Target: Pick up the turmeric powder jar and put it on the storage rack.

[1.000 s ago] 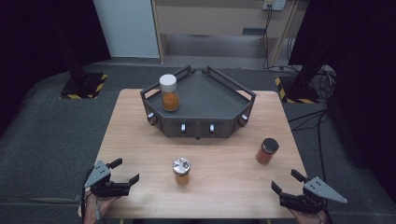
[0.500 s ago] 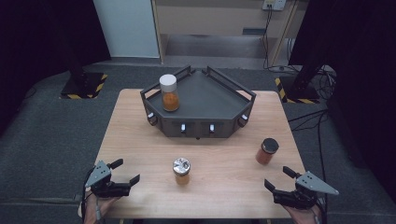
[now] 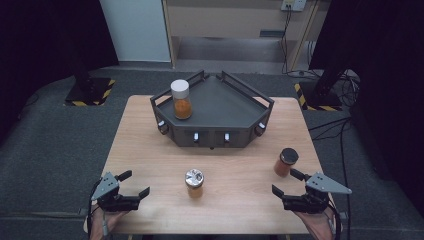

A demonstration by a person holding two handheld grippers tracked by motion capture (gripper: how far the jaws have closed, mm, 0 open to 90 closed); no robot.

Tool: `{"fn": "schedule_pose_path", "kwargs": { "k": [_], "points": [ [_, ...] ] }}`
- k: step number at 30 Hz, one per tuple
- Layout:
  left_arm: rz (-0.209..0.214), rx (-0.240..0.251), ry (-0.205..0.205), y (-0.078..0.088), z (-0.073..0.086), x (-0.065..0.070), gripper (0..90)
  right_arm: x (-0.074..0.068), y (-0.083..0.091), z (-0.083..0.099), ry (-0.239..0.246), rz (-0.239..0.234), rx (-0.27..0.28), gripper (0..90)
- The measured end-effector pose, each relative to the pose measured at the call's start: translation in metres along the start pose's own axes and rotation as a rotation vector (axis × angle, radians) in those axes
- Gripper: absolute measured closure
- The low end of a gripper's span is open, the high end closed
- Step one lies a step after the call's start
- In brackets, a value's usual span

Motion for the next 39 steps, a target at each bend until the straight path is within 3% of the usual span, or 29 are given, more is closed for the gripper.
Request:
{"fn": "schedule_pose_path", "kwargs": {
  "k": [6,20,23,39],
  "points": [
    [0.001,-0.008,-0.002,0.000,-0.001,0.000,4.0,-0.005,-0.013,-0.012,0.004,-0.065,0.011,11.1],
    [0.004,-0.017,-0.003,-0.002,-0.001,0.001,4.0,-0.029,-0.047,-0.041,0.079,-0.184,0.000,11.5],
    [0.004,-0.012,0.002,-0.001,0.000,0.000,4.0,-0.034,-0.055,-0.046,0.073,-0.221,0.002,11.5],
    [0.010,-0.019,0.001,-0.002,-0.001,0.000,3.9,-0.061,-0.092,-0.060,0.110,-0.312,-0.021,11.5]
  ]
}}
Point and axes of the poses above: each handheld gripper's, and its own axes: y roughly backward along the jaws, z roughly out of its underside, x roughly to its right, the point moved 6 cm from there along -y, roughly forward along the jaws, and after that the axes turned 12 degrees about z, right-handed, at the moved point
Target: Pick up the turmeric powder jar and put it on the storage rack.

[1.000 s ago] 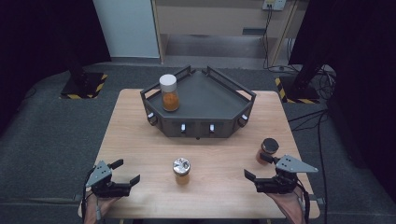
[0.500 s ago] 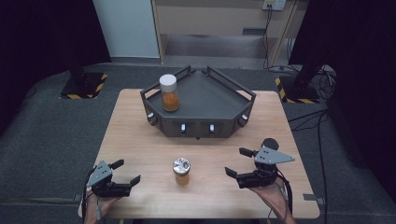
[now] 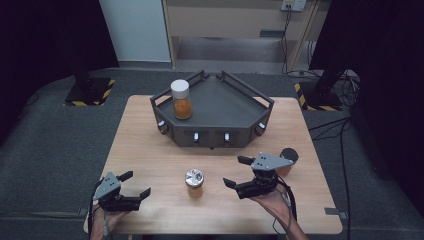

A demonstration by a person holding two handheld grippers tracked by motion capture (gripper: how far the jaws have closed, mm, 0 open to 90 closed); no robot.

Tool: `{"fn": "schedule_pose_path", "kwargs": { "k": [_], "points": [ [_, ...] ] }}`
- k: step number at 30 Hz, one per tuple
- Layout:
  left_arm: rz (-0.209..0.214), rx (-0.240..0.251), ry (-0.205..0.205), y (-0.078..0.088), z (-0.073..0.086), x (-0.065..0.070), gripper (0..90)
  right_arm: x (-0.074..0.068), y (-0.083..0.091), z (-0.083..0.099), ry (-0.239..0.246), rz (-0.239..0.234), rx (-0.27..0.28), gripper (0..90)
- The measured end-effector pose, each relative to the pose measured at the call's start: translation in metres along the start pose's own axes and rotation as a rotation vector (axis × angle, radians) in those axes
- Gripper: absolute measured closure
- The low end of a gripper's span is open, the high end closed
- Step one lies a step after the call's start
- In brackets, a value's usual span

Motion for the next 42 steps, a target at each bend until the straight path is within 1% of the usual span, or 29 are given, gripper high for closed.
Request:
{"fn": "schedule_pose_path", "kwargs": {
  "k": [6,8,10,16,20,23,26,29,33,36,39,42],
  "points": [
    [0.003,-0.003,0.001,0.000,0.000,0.000,3.9,-0.007,-0.017,-0.004,0.012,-0.037,-0.014,11.5],
    [0.005,-0.005,0.001,-0.001,0.000,0.000,3.9,-0.010,-0.023,-0.005,0.021,-0.043,-0.019,11.5],
    [0.004,-0.005,0.000,-0.001,0.000,0.000,4.0,-0.012,-0.029,-0.006,0.017,-0.057,-0.025,11.5],
    [0.003,-0.003,0.000,0.000,0.000,0.000,3.9,-0.020,-0.042,-0.008,0.032,-0.078,-0.035,11.6],
    [0.005,-0.005,-0.002,0.000,0.000,0.000,4.0,-0.025,-0.053,-0.010,0.036,-0.093,-0.046,11.7],
    [0.004,-0.006,-0.002,0.000,0.000,0.000,4.0,-0.028,-0.060,-0.009,0.030,-0.105,-0.052,11.7],
    [0.005,-0.005,-0.001,0.000,0.000,0.000,4.0,-0.031,-0.069,-0.008,0.026,-0.106,-0.065,11.8],
    [0.008,-0.008,-0.002,-0.001,0.000,0.000,4.0,-0.035,-0.077,-0.005,0.037,-0.097,-0.074,11.9],
    [0.014,-0.010,-0.001,-0.001,0.000,0.000,4.1,-0.038,-0.085,-0.002,0.046,-0.100,-0.087,11.9],
    [0.014,-0.011,-0.003,-0.001,-0.001,0.000,4.0,-0.037,-0.090,0.002,0.028,-0.108,-0.093,11.9],
    [0.014,-0.011,-0.003,-0.001,-0.001,0.000,4.1,-0.040,-0.093,0.003,0.052,-0.098,-0.098,12.0],
    [0.014,-0.012,-0.003,-0.001,-0.001,0.000,4.1,-0.040,-0.096,0.004,0.049,-0.102,-0.099,12.1]
  ]
}}
Point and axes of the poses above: each handheld gripper's, and its own axes: y roughly backward along the jaws, z roughly out of its underside, x roughly to its right, the point moved 6 cm from there along -y, roughly forward along the jaws, and after that the axes turned 12 degrees about z, right-handed, at the moved point
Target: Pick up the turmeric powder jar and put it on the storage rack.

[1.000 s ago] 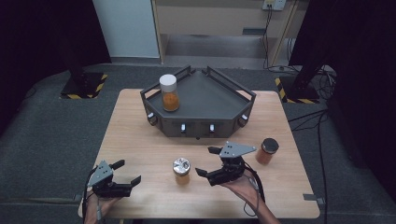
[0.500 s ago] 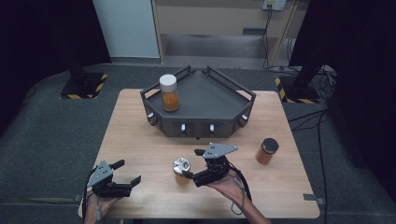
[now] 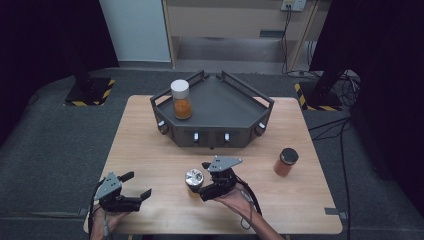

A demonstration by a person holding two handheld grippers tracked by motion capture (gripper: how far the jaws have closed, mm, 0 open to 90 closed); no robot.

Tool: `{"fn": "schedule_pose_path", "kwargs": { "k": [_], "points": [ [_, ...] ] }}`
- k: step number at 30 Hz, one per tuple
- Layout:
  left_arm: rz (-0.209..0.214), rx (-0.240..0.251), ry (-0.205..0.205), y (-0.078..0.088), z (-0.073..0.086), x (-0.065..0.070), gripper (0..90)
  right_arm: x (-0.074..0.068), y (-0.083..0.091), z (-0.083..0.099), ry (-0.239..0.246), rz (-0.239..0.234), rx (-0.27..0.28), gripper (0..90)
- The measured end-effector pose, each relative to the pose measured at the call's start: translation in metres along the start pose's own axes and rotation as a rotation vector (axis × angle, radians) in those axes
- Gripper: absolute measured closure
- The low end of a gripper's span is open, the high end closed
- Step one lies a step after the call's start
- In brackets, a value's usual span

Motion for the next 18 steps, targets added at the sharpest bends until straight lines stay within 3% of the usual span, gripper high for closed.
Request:
{"fn": "schedule_pose_path", "kwargs": {
  "k": [18],
  "points": [
    [0.004,-0.001,-0.001,0.000,0.000,0.000,4.1,-0.008,-0.018,0.014,0.005,0.014,0.012,20.9]
  ]
}}
Point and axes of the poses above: each handheld gripper's, and its own axes: y roughly backward along the jaws, z roughly out of its underside, x roughly to its right, the point moved 6 cm from there along -y, roughly forward along the jaws, and after that the axes turned 12 degrees about z, right-handed, at the moved point
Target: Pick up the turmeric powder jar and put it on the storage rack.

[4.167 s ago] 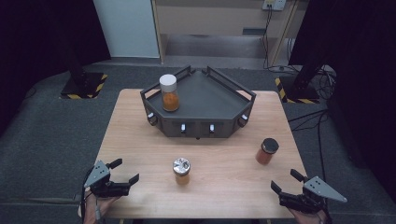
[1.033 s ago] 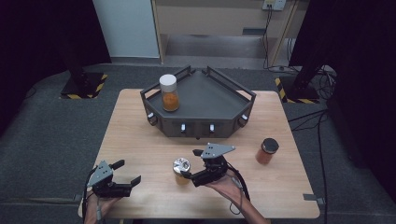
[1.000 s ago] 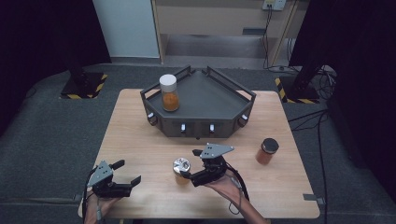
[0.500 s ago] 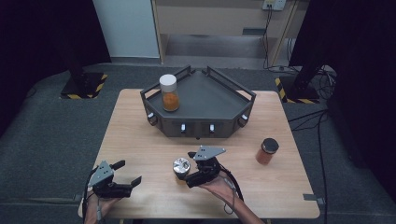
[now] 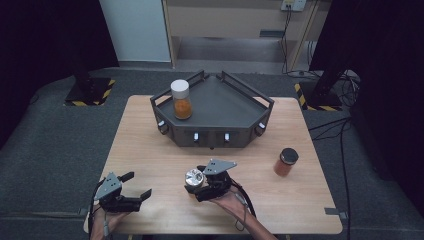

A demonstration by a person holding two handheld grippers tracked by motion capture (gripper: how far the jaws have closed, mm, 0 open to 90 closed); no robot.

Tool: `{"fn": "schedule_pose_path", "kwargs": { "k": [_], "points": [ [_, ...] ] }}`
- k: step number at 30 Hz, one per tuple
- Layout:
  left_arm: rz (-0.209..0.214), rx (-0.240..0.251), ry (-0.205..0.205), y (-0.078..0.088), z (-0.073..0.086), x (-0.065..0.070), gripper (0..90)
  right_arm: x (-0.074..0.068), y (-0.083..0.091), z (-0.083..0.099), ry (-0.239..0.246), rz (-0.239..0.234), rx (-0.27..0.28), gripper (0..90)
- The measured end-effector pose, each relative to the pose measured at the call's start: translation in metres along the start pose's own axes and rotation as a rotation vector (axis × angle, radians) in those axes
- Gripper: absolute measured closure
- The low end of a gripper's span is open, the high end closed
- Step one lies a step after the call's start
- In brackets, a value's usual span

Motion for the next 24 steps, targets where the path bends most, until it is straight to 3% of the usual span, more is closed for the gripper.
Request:
{"fn": "schedule_pose_path", "kwargs": {
  "k": [6,10,24],
  "points": [
    [-0.001,0.003,0.002,0.0004,0.0003,-0.0003,4.1,-0.0022,-0.0014,0.0040,0.010,0.004,0.015,30.3],
    [0.002,-0.001,0.001,-0.0001,0.0001,-0.0003,4.2,-0.0067,0.0005,0.0054,0.047,0.033,0.036,34.1],
    [0.009,-0.006,0.003,-0.0009,0.0001,-0.0009,4.3,-0.0064,0.0030,0.0007,0.056,0.055,0.038,34.6]
  ]
}}
Point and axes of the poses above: each handheld gripper's, and its own axes: y roughly backward along the jaws, z roughly out of its underside, x roughly to its right, the point moved 6 cm from there along -y, roughly forward along the jaws, and after that the axes turned 12 degrees about z, right-handed, at the moved point
